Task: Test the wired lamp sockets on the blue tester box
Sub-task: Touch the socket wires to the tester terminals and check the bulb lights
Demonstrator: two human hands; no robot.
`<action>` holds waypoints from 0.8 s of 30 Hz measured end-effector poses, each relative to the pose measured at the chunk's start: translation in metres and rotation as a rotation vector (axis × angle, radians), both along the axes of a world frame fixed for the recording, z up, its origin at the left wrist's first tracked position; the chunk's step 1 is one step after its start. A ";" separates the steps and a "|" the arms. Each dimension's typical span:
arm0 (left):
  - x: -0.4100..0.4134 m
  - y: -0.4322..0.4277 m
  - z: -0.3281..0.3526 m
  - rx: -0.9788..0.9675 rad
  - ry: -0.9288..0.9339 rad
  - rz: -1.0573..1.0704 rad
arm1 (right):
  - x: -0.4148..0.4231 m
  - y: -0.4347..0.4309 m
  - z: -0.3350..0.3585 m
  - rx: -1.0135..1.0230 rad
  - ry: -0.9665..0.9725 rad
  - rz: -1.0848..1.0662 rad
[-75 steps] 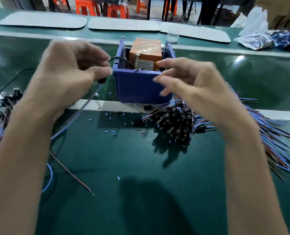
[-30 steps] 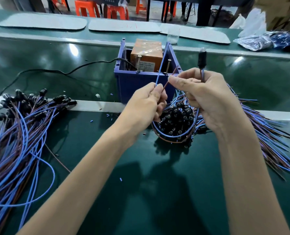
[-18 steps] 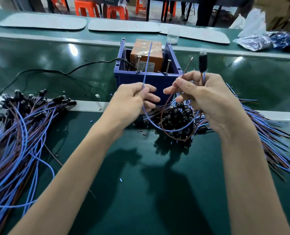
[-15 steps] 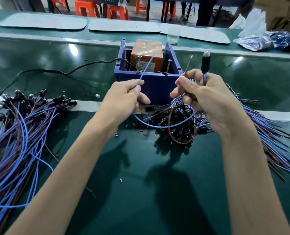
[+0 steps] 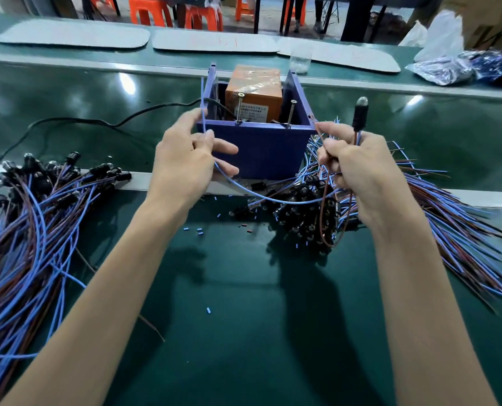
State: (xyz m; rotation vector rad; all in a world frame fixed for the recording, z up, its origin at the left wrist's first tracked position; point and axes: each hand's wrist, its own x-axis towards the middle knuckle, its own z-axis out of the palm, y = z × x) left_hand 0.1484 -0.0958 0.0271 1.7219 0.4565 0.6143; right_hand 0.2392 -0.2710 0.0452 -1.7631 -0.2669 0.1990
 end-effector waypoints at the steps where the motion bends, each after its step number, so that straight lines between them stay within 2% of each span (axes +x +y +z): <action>1: 0.000 0.000 -0.001 0.012 -0.009 0.024 | 0.000 0.001 -0.001 0.007 -0.017 -0.012; 6: -0.001 -0.005 -0.007 0.034 0.006 0.110 | 0.002 0.002 -0.003 0.004 -0.055 -0.104; 14: 0.001 -0.002 -0.013 0.157 0.034 0.153 | 0.002 0.007 -0.008 0.062 -0.070 -0.042; 24: 0.003 0.001 -0.014 0.146 0.054 0.181 | 0.007 0.009 -0.017 0.030 -0.110 -0.088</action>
